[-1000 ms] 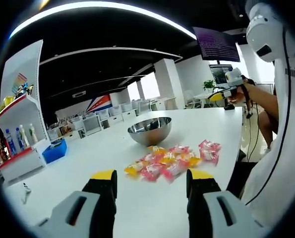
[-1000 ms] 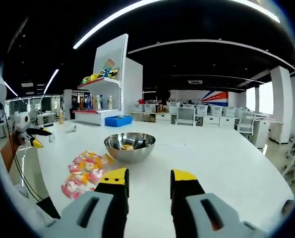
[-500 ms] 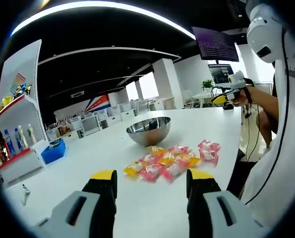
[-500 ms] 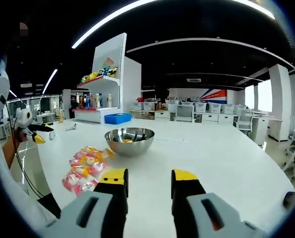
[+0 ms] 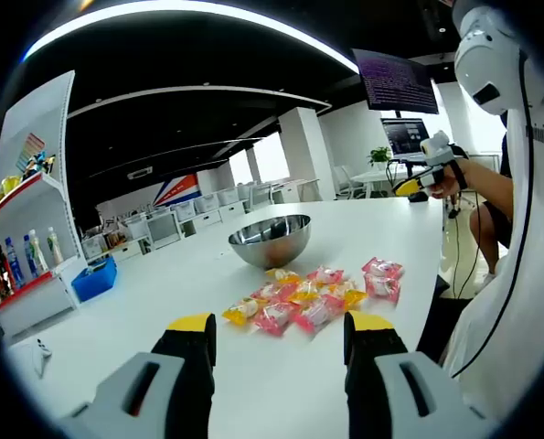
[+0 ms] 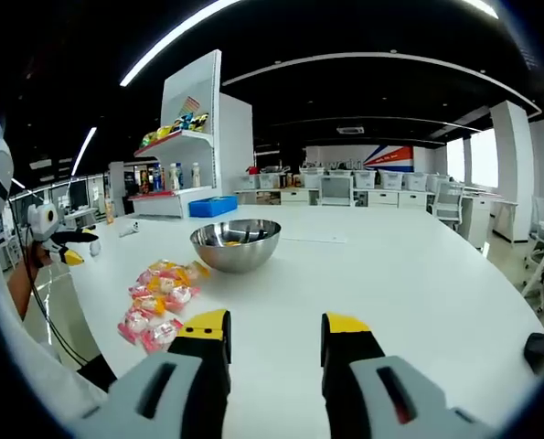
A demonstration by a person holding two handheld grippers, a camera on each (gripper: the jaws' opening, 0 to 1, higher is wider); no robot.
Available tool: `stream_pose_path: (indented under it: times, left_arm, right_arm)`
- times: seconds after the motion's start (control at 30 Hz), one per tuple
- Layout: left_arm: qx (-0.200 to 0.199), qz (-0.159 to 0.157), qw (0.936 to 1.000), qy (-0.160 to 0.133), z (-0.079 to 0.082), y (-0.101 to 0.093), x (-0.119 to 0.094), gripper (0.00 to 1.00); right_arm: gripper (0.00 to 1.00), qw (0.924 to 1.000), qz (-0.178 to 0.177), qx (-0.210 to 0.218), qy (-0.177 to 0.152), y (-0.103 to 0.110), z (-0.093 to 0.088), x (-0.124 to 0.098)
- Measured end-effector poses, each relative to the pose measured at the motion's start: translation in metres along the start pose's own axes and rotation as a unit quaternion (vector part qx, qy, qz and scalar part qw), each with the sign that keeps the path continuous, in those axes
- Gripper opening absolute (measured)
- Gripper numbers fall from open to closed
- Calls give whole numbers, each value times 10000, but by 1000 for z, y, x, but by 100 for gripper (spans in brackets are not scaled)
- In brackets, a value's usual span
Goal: Pick up the marshmallows scattered on the table and place them into the bowl on the table
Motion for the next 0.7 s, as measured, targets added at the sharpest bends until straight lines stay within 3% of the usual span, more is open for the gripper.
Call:
stream_pose_path:
  times: [0.33,0.7]
  left_arm:
    - [-5,-13,10000,-39,0,2,0,57]
    - [3,-85,9999,-112,2,4,1,57]
  right_arm:
    - [40,9992,-173,-44,363,16,1,3]
    - [42,9982,-68,-225,555,61,16,6]
Point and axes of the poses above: the point that each gripper's makers call its tool centre point, and the gripper's own axes: x roughly forward along the fingers, y roughly to its left, z roughly out of its top, the point moved 1 cm from there along -x, roughly backward along the fingers, and after that the axes turned 5 degrees about -z, right-handed, at the moved point
